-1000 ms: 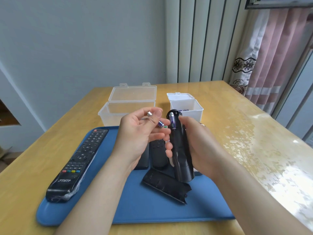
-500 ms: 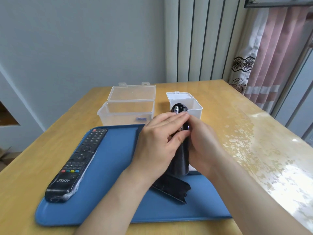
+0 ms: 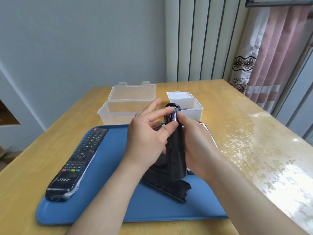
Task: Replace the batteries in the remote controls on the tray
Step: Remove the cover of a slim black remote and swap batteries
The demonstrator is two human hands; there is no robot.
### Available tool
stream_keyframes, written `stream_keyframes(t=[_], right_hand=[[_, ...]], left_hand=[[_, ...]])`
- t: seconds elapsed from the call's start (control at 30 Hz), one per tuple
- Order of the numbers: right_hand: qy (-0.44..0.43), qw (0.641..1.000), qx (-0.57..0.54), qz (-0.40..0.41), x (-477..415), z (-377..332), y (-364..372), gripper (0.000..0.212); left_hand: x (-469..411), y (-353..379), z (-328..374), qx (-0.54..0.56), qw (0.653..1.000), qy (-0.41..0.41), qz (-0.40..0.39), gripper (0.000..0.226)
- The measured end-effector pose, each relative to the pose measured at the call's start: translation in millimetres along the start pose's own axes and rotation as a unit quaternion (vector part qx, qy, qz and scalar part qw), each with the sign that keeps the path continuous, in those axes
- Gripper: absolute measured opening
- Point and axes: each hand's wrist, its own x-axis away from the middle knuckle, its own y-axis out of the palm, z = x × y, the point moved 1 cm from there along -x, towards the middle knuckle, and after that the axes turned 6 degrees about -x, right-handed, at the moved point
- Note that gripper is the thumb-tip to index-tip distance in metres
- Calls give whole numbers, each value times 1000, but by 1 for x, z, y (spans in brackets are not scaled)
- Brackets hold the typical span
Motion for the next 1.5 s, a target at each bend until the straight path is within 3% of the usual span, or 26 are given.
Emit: stream_keyframes(t=[0.23,0.4,0.5,0.6,0.67,0.77,0.8,0.87,0.93,0.97,1.0,1.17,1.23,1.33,1.4,1.5], right_hand=[[-21,997,81,1,2,8,5,36],[-28,991,130,-21,4,10,7,38],[-1,986,141,-84,7,4,6,31],[8,972,191,-135,8,-5,-1,29],[1,969,216,-121,7,-11,-8,25],[-18,973,221,-68,1,-18,-17,20],[-21,975,218,-49,0,-20,-21,19],[-22,977,212,-16,-3,-22,-27,19],[-16,981,194,6,-5,-22,-31,21],[-10,983,184,10,-5,-22,-31,21],[-3,984,175,10,-5,-21,-31,22],[64,981,184,-1,-4,-20,-32,26],[91,979,182,-9,-2,-22,-32,28],[136,969,183,-100,1,-22,-32,47],[168,946,226,-162,2,-19,-33,73],[197,930,244,-193,0,-17,-35,84]], left_hand=[[-1,-3,4,136,985,-108,-8,55],[0,-5,8,136,982,-127,28,35],[0,-9,9,154,977,-144,44,35],[-3,-14,8,152,977,-149,10,20],[-6,-17,5,118,985,-126,-25,15],[-12,-28,6,-103,994,-20,-44,22],[-11,-33,10,-188,979,12,-78,24],[-3,-38,21,-302,918,12,-256,26],[10,-31,25,-409,792,-2,-453,35],[14,-25,22,-456,739,10,-496,39],[16,-19,16,-478,721,28,-501,38],[11,-21,7,-388,817,19,-426,13],[6,-32,12,-257,886,18,-386,14],[-3,-46,17,-72,966,44,-243,12],[-4,-47,18,-37,977,31,-209,8],[-2,-43,19,-23,971,-4,-236,9]])
